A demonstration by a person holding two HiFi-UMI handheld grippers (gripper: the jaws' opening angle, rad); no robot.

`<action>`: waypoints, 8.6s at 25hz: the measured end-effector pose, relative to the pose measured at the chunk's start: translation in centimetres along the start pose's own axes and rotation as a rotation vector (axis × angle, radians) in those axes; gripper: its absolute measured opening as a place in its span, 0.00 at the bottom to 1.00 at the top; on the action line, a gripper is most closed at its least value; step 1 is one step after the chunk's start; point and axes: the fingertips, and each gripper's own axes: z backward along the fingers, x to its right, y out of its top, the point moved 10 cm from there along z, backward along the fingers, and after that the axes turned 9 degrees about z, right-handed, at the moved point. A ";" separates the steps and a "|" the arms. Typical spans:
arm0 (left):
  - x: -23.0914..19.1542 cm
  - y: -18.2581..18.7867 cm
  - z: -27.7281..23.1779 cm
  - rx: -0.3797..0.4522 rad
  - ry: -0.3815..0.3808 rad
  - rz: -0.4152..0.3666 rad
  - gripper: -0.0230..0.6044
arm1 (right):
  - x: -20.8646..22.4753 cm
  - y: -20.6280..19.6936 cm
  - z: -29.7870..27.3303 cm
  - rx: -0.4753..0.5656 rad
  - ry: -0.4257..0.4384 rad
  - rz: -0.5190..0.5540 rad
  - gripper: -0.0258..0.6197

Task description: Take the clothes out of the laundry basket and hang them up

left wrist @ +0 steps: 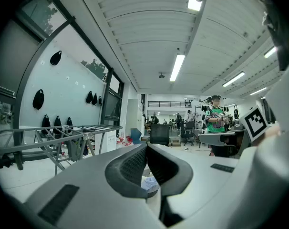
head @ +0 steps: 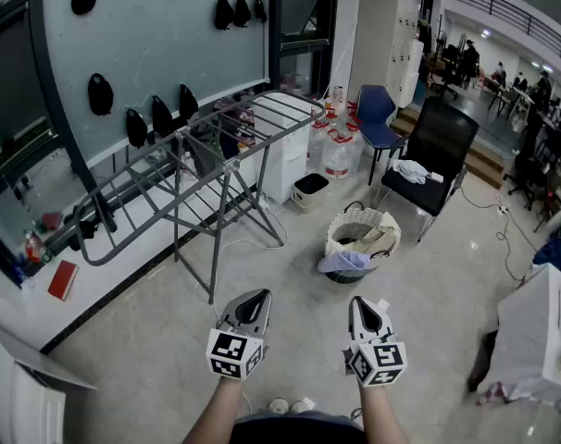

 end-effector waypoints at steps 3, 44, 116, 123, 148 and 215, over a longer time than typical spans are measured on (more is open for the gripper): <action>0.1 0.5 -0.3 -0.003 -0.002 0.000 0.07 | 0.3 0.2 -0.3 -0.001 0.011 0.007 0.04; -0.9 -1.4 -3.9 -0.055 -0.109 0.094 0.26 | 1.7 -1.4 -1.6 -0.020 -0.031 -0.062 0.25; -15.1 1.5 -60.2 -0.210 -0.190 0.123 0.26 | 36.2 -3.4 -45.5 -0.111 -0.211 -0.178 0.25; -13.6 0.3 -63.9 -0.278 -0.295 0.076 0.26 | 37.9 -5.6 -43.8 -0.156 -0.308 -0.228 0.25; -10.4 -24.1 -77.8 -0.512 -0.422 0.105 0.26 | 41.9 -31.7 -46.8 -0.446 -0.391 -0.370 0.25; -12.1 -13.3 -72.9 -0.503 -0.319 0.177 0.26 | 41.6 -17.1 -48.8 -0.471 -0.322 -0.431 0.06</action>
